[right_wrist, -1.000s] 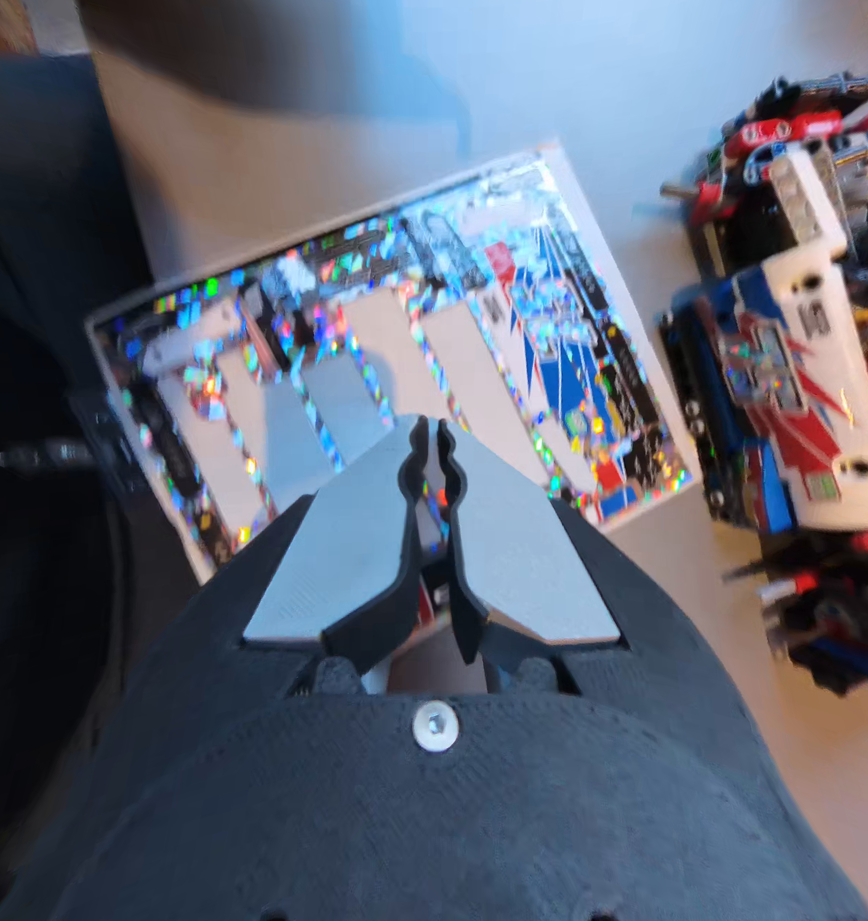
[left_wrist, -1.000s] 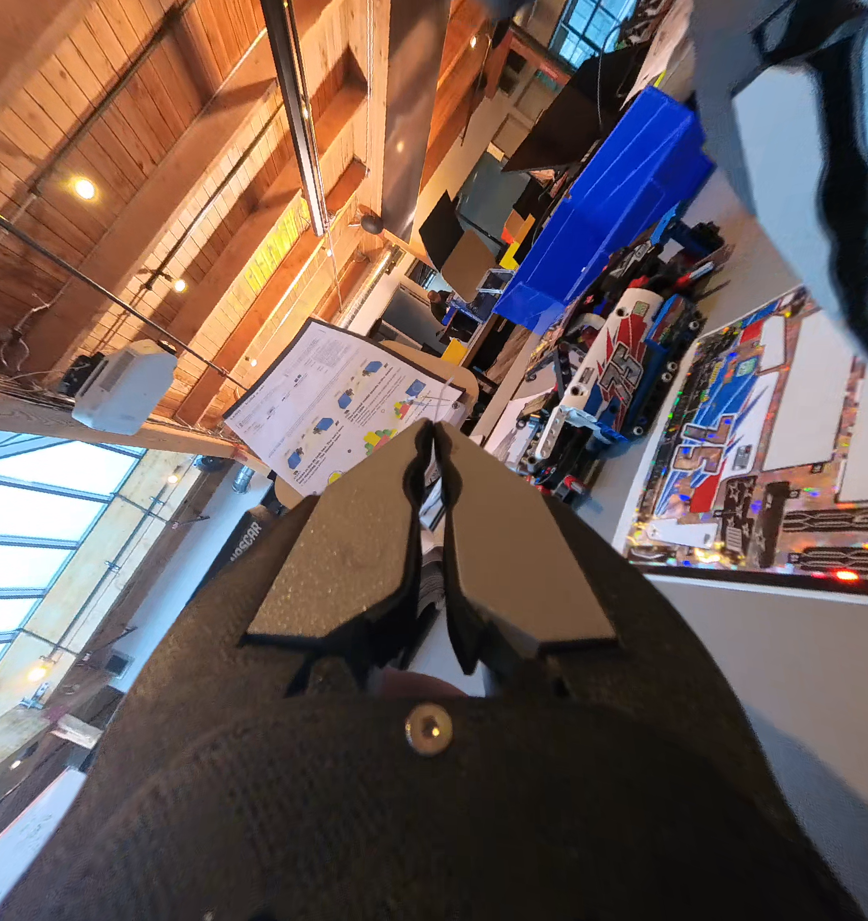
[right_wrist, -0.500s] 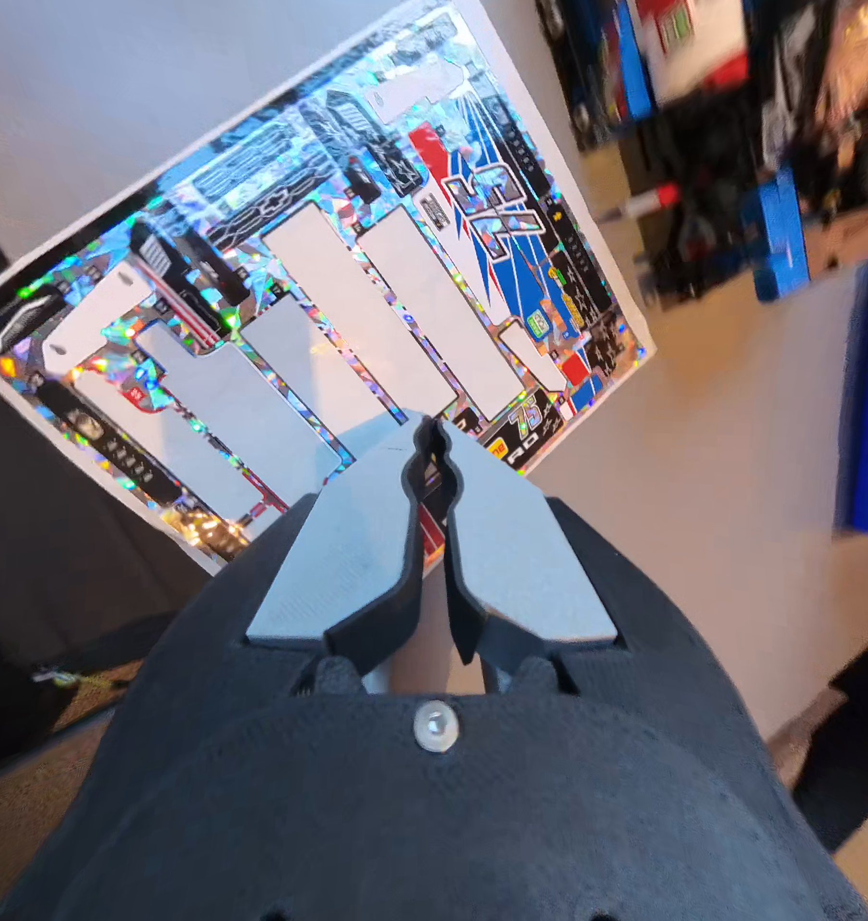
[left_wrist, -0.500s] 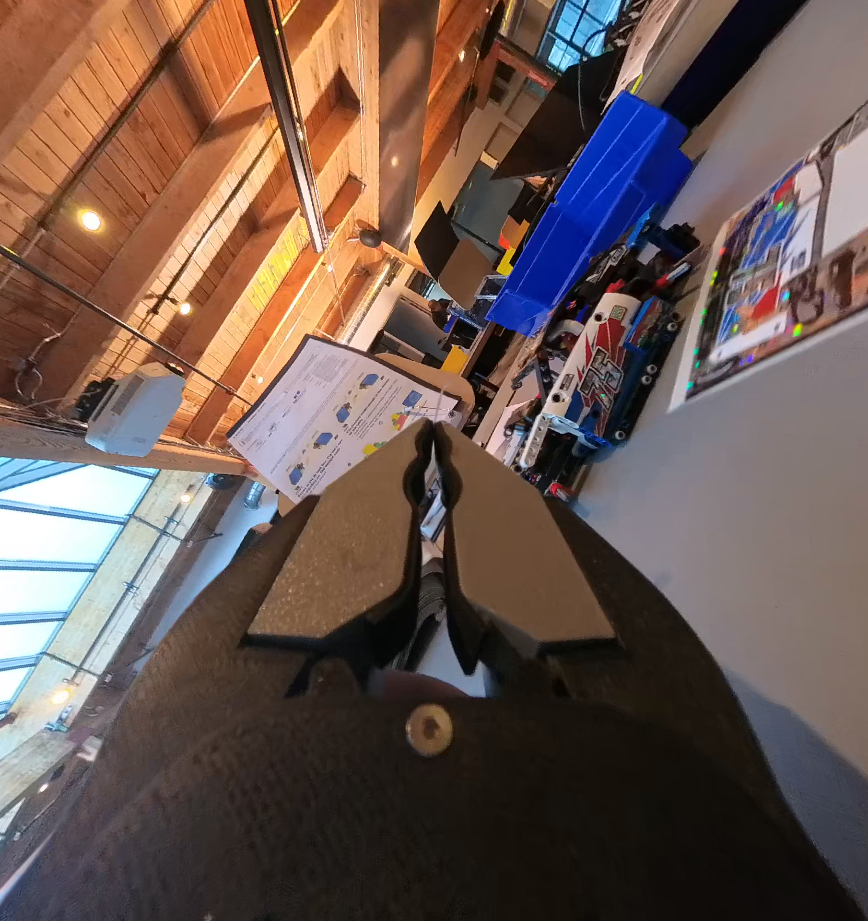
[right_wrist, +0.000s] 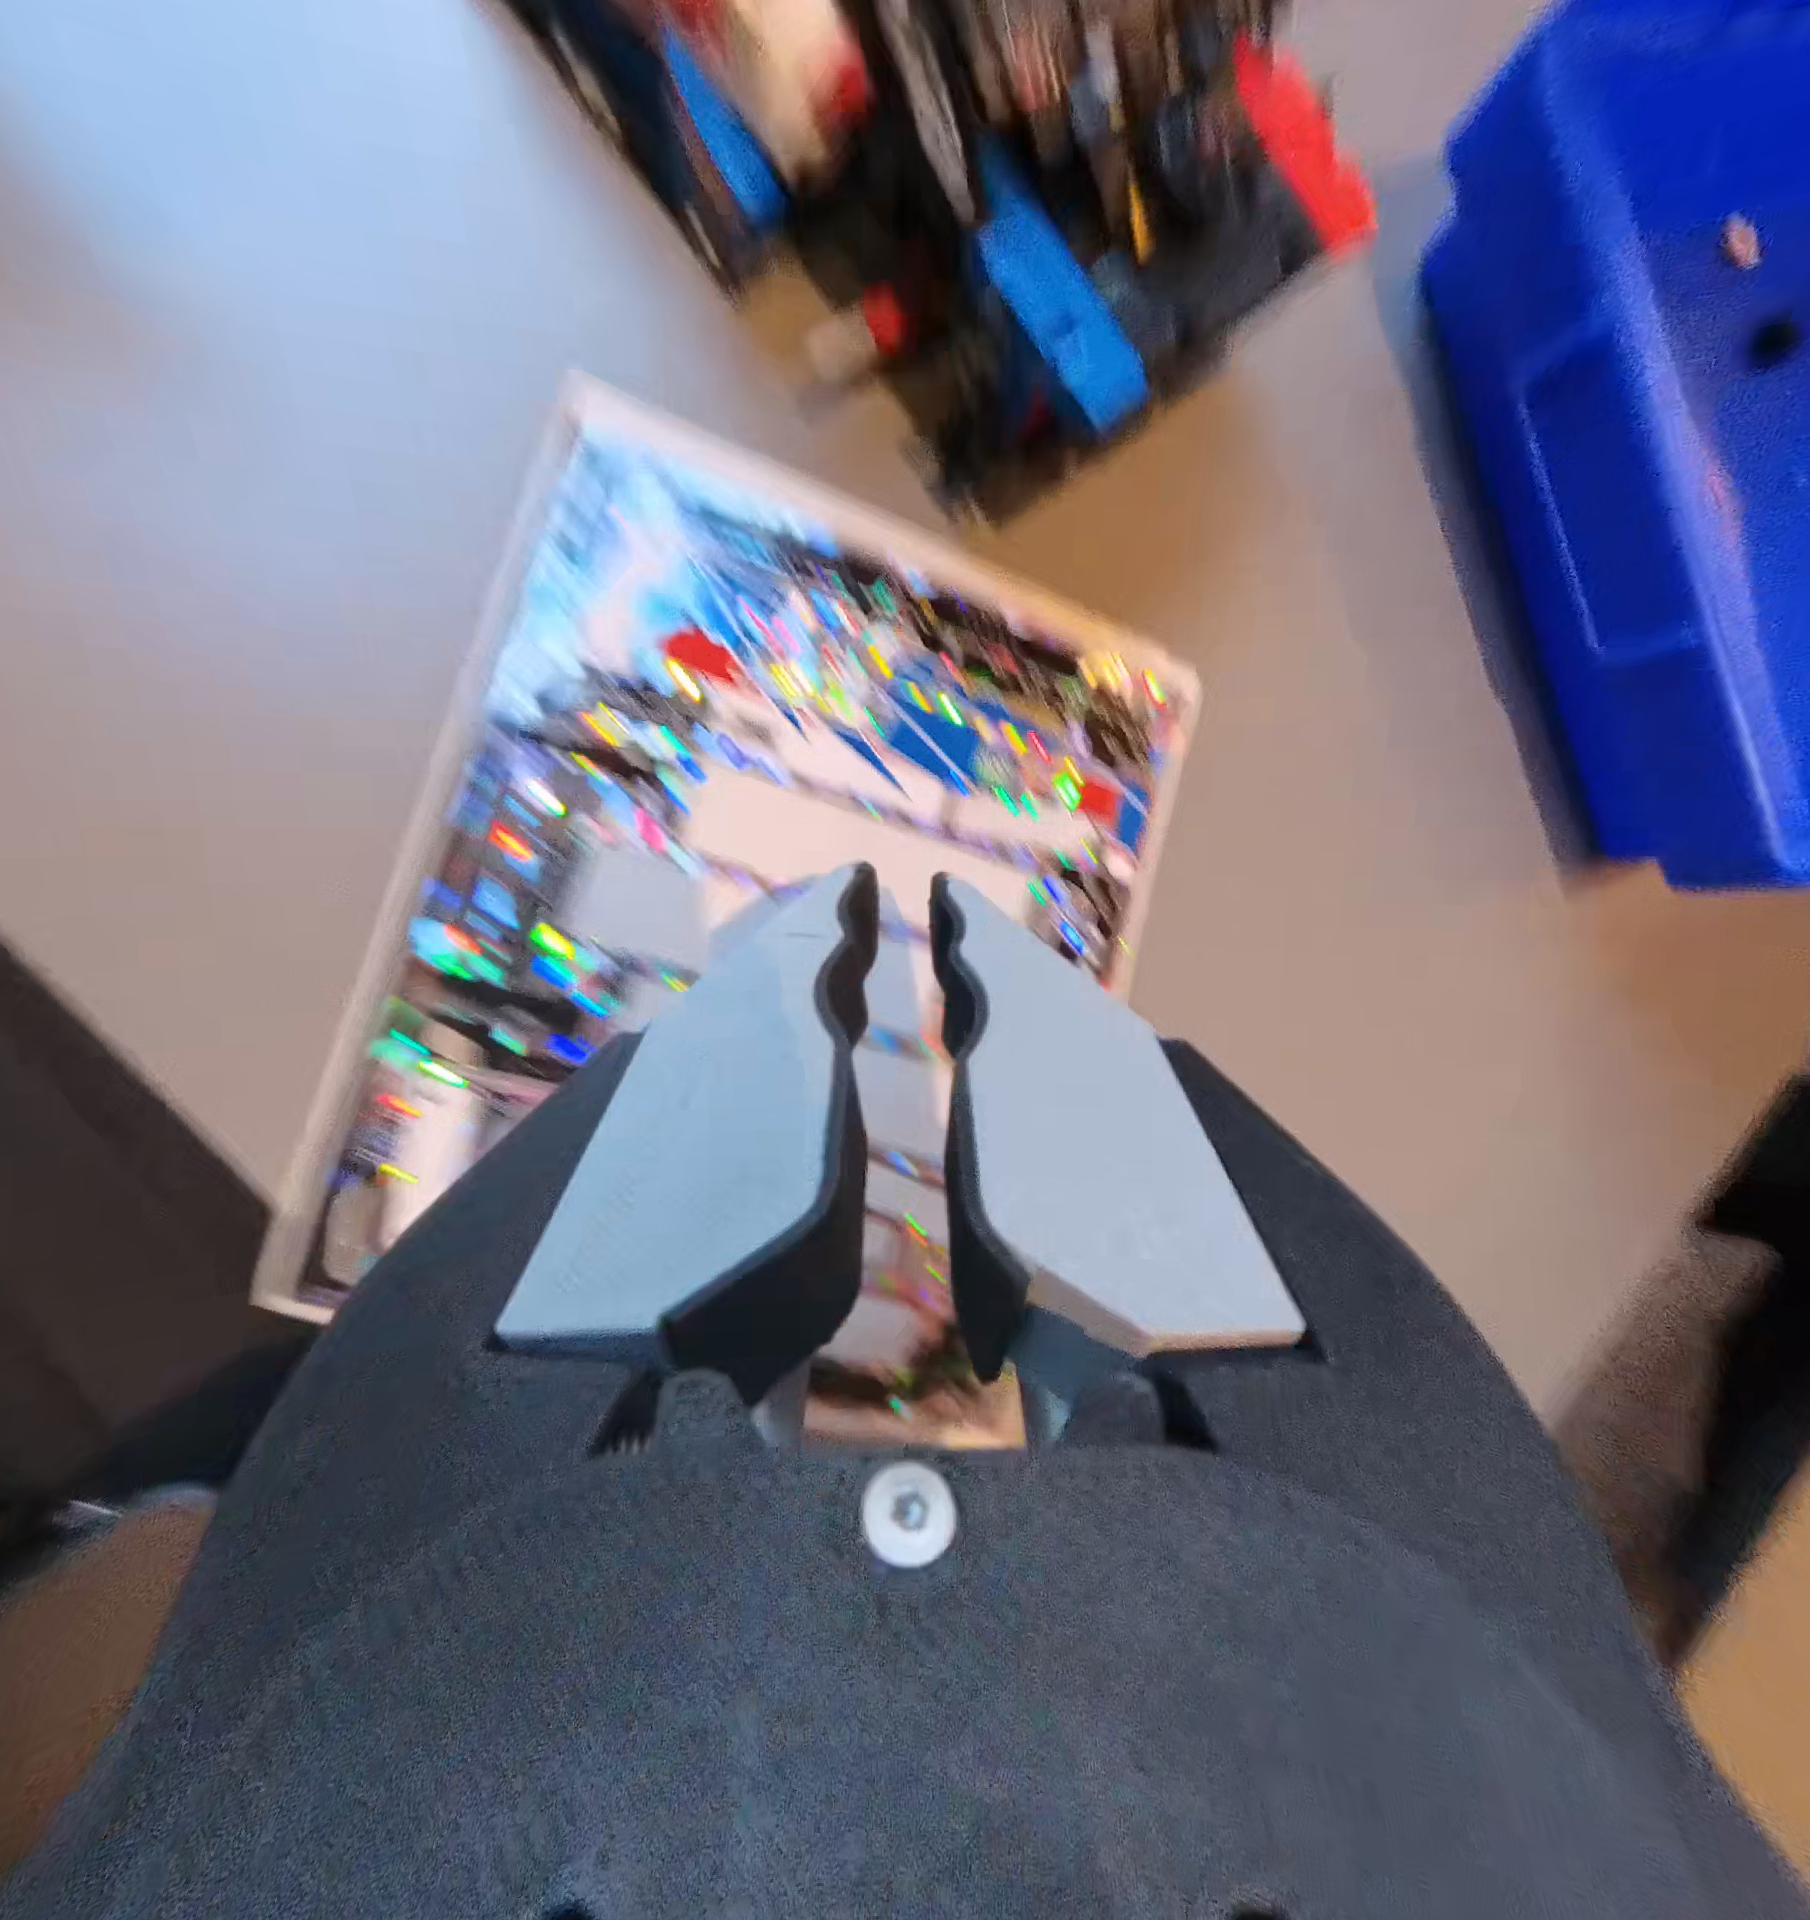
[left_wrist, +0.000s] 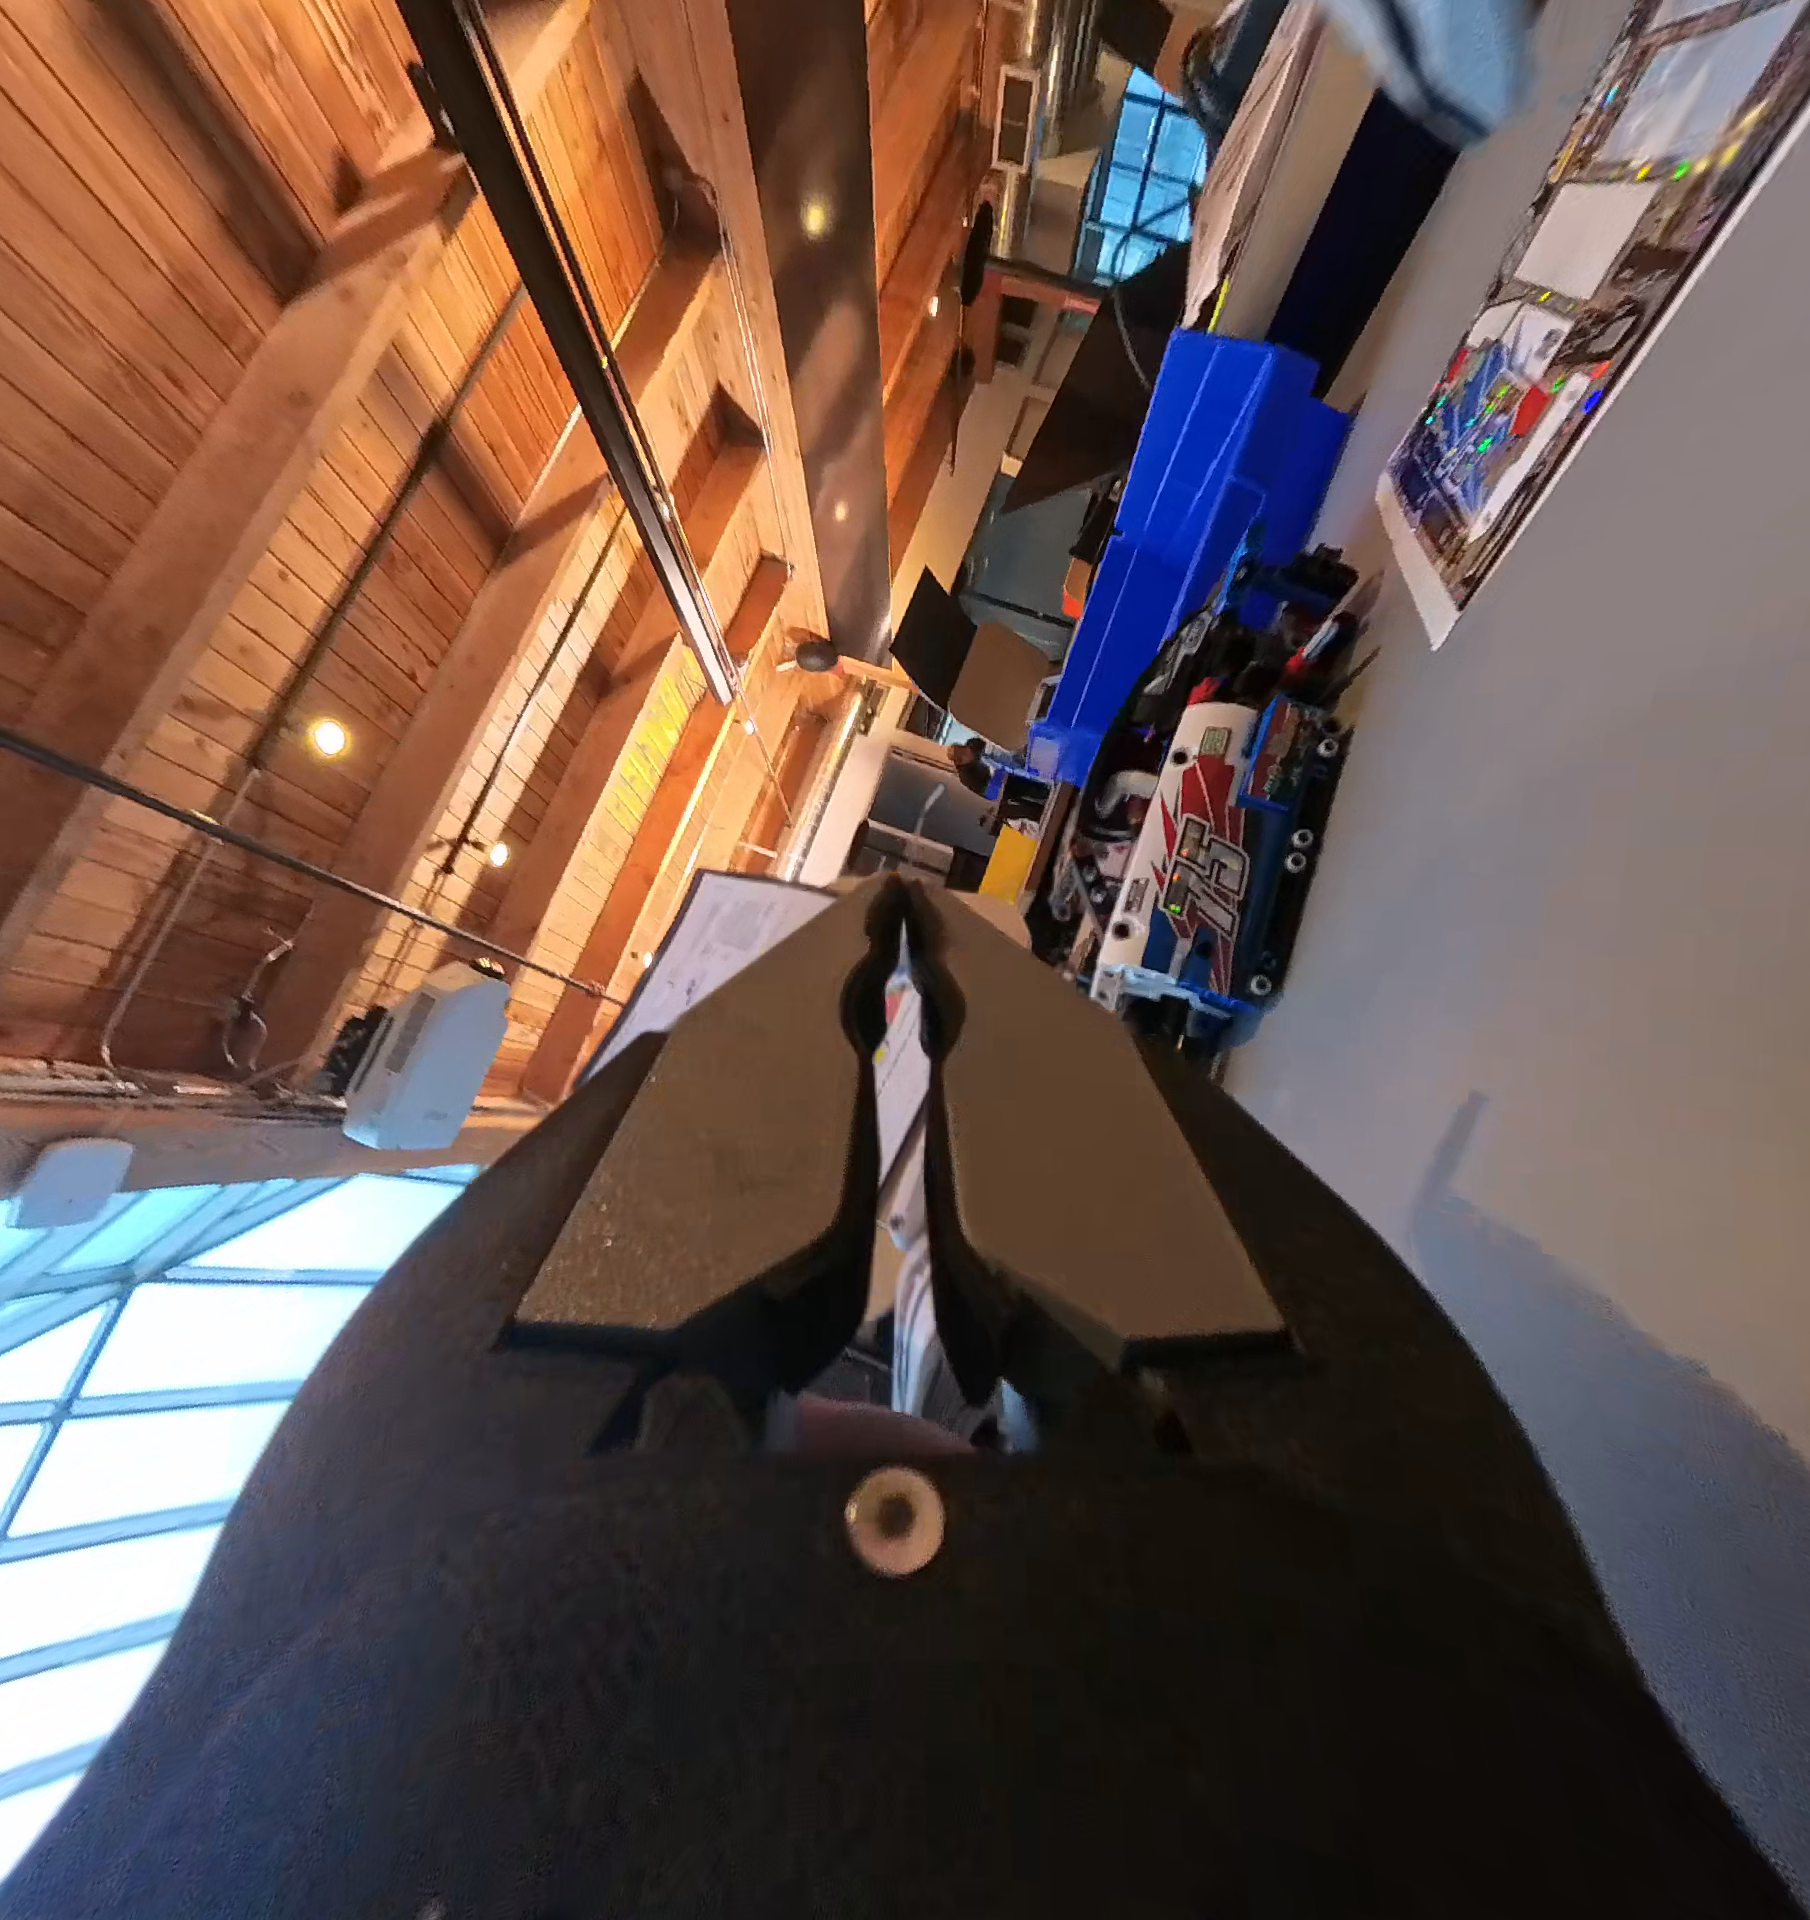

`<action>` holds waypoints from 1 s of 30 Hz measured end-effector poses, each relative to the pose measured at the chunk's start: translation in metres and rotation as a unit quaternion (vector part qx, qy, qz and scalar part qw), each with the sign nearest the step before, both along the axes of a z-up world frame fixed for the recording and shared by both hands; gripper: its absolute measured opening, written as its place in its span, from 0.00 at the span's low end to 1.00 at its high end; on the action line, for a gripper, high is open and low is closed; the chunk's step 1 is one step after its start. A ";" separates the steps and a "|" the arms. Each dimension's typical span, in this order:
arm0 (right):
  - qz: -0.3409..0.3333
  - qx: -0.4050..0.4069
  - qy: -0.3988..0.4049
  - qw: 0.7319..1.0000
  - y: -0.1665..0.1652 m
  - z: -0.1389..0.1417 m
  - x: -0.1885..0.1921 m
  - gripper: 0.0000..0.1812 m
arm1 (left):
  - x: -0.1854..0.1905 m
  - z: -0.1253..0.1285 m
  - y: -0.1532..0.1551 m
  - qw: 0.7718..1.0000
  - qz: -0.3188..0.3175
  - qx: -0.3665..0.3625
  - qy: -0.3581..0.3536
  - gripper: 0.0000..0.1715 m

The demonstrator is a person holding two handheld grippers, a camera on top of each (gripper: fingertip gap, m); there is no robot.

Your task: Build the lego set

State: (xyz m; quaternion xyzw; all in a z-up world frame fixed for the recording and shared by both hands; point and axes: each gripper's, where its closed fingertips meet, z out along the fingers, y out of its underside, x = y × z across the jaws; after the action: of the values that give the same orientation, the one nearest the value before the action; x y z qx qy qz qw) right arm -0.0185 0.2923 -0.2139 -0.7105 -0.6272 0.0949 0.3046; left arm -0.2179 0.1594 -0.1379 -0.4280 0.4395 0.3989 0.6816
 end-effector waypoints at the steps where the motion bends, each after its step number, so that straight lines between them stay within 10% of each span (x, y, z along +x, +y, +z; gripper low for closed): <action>1: 0.012 -0.024 0.043 0.999 -0.013 0.011 -0.016 0.04 | 0.005 -0.001 -0.001 1.000 -0.007 0.004 0.010 0.00; 11: 0.214 -0.332 0.207 0.895 -0.148 0.055 -0.144 0.05 | 0.037 -0.012 -0.011 0.994 -0.069 0.026 0.080 0.00; 30: 0.225 -0.421 0.160 0.864 -0.157 0.049 -0.158 0.00 | 0.042 -0.016 -0.013 0.989 -0.067 0.050 0.122 0.00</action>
State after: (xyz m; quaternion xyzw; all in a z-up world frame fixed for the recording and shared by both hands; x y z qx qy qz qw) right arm -0.1767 0.1351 -0.1651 -0.5862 -0.6132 0.5277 0.0434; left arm -0.1757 0.1463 -0.1543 -0.3115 0.5264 0.4230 0.6686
